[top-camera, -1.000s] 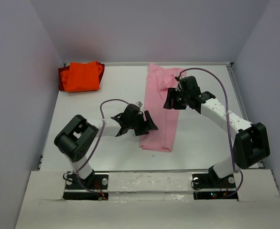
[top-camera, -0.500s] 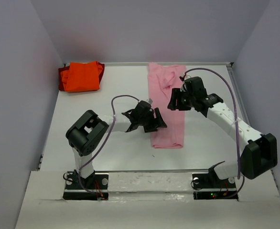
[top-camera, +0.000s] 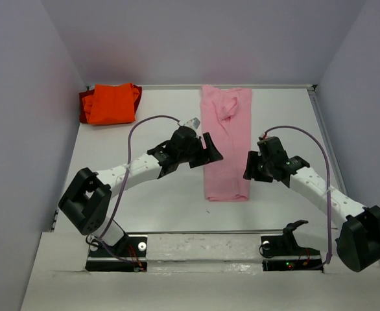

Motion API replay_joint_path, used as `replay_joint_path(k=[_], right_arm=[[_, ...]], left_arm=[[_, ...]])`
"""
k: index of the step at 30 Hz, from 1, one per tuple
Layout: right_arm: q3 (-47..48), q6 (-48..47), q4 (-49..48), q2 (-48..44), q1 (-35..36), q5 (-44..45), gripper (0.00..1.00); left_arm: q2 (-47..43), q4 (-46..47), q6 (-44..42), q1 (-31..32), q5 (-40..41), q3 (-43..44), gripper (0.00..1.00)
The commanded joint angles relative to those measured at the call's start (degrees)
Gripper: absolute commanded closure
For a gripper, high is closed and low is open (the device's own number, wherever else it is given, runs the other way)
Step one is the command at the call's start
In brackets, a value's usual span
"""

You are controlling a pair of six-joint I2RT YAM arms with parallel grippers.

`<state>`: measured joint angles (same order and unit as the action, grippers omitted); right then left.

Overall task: Fold and stack the t-shirts
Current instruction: Fold the tshirt

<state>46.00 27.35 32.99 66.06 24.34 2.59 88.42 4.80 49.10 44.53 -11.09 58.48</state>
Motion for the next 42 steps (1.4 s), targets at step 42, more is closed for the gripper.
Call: replay_joint_path(k=[42], right_arm=[[-11.20,15.89,-0.56,-1.73,6.15,-0.31,0.47]], left_arm=[[2.54,10.06,3.81,4.60,-2.09,-19.63,0.22]])
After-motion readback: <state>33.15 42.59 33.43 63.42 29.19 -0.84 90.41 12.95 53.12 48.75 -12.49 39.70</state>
